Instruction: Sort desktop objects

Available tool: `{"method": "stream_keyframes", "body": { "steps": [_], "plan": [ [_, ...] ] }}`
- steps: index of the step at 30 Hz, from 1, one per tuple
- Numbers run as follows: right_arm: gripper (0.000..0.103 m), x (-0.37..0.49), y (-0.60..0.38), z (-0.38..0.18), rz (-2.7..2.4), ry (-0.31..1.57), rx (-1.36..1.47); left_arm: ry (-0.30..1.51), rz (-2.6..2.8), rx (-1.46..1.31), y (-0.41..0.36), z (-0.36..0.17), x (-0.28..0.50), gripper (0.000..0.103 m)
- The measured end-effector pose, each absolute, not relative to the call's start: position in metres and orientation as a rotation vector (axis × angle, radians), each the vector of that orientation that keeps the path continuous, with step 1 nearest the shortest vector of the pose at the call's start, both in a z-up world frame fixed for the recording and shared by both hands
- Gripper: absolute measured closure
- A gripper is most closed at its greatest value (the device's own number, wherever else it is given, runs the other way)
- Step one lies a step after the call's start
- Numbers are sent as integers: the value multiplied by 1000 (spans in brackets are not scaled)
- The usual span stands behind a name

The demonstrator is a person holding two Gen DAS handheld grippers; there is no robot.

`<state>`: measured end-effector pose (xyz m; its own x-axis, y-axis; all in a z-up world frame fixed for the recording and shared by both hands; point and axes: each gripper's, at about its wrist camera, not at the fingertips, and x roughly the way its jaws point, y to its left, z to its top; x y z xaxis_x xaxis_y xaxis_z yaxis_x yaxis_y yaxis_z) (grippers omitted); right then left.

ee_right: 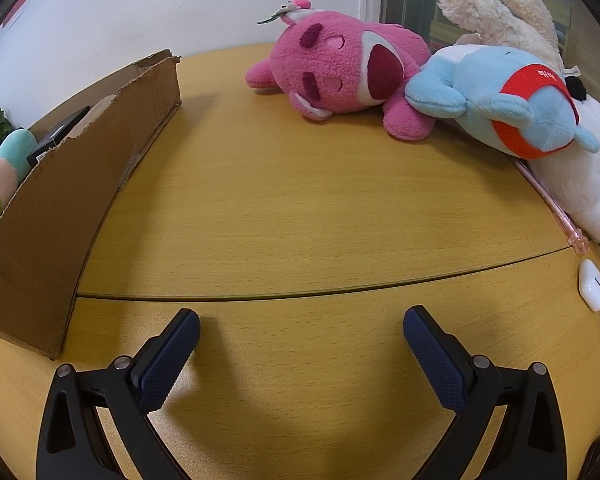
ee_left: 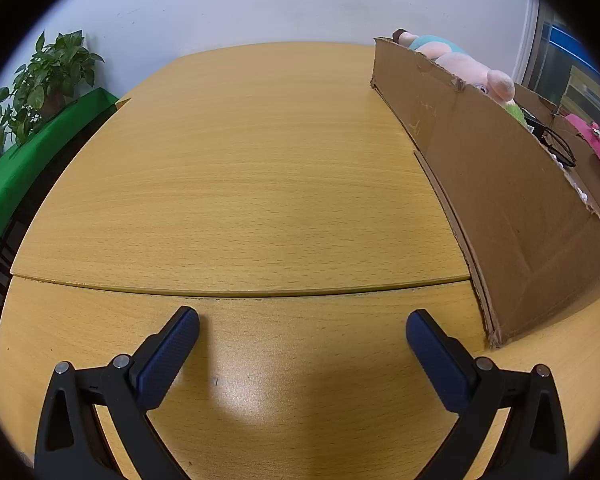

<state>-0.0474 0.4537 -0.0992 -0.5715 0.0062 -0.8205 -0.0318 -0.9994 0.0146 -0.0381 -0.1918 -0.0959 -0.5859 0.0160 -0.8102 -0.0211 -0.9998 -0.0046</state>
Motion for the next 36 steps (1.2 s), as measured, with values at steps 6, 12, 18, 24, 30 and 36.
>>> {"method": "stream_keyframes", "body": {
  "steps": [6,12,18,24,30,36],
  "plan": [
    [0,-47,454,-101,2769,42,-1442,9,2780,-1419,-191,-97,-38,0],
    [0,-46,455,-101,2770,42,-1441,9,2780,-1418,-192,-97,-39,0],
    [0,-46,455,-102,2772,41,-1440,10,2779,-1416,-192,-98,-38,0],
    [0,-46,455,-102,2772,41,-1440,10,2779,-1416,-193,-98,-38,0],
    [0,-46,455,-103,2773,40,-1440,11,2778,-1415,-193,-98,-37,0],
    [0,-46,455,-103,2774,40,-1439,10,2778,-1415,-193,-98,-37,0]
  ]
}}
